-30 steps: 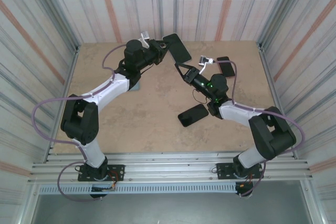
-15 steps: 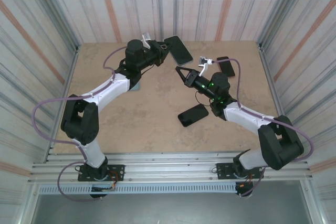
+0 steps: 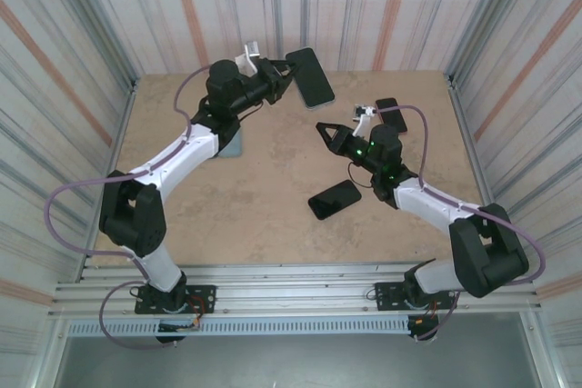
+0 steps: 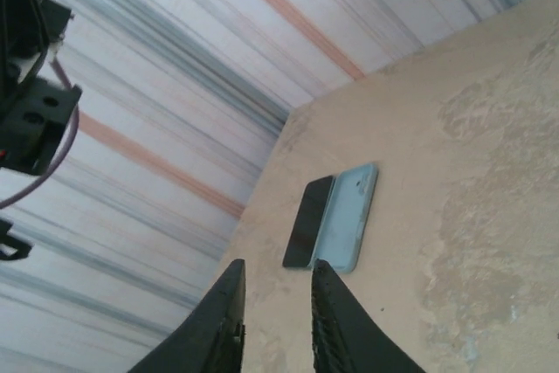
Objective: Take the phone out of the phone case
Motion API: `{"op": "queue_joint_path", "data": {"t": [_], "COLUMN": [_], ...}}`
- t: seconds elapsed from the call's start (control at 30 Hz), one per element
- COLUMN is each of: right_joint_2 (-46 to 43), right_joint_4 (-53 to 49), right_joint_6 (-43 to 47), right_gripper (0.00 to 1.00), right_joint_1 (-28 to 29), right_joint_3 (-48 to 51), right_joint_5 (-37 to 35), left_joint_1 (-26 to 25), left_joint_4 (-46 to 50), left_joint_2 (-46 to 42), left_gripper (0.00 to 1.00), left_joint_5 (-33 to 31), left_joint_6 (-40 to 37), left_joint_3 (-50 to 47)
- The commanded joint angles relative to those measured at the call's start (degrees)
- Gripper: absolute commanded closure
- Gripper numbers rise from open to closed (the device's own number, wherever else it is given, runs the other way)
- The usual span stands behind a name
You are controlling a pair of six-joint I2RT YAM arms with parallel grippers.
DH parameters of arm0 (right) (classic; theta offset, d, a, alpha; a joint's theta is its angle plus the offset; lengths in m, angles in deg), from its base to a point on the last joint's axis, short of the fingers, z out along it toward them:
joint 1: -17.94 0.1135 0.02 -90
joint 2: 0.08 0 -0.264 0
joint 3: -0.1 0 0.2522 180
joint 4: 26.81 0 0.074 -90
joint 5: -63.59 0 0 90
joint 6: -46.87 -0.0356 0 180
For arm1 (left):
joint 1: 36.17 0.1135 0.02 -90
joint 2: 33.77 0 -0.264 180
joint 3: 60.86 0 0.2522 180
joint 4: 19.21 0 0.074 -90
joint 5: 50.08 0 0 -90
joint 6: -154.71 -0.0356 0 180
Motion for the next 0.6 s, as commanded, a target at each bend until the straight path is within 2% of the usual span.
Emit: {"op": "queue_joint_path", "data": {"t": [0.0, 0.1, 0.2, 0.4, 0.57], "right_joint_2": [-3.94, -6.75, -8.76, -7.21, -1.73], "right_joint_4": [-2.43, -7.01, -19.3, -39.21, -49.59], "right_joint_6": [4.6, 10.08, 21.85, 45.39, 58.72], "right_gripper": [0.65, 0.55, 0.51, 0.5, 0.57], "right_joint_1": [-2.15, -4.56, -6.14, -6.61, -6.5], "right_joint_3": [0.49, -0.63, -5.15, -15.88, -24.23], "right_joint_5": [5.52, 12.68, 20.44, 31.66, 36.15], "left_joint_1": [1.78, 3.26, 4.55, 5.25, 5.14], "left_joint_4": [-5.47, -6.55, -8.28, -9.71, -10.23], "left_joint_2": [-0.83, 0.47, 2.41, 4.97, 4.9], "left_gripper": [1.0, 1.0, 1.0, 1.0, 1.0], "left_joint_5": [5.75, 11.5, 20.24, 34.52, 39.13], "left_joint_6": [-6.56, -13.0, -19.26, -30.15, -34.01], "left_joint_3": [2.91, 4.35, 7.08, 10.39, 11.15]}}
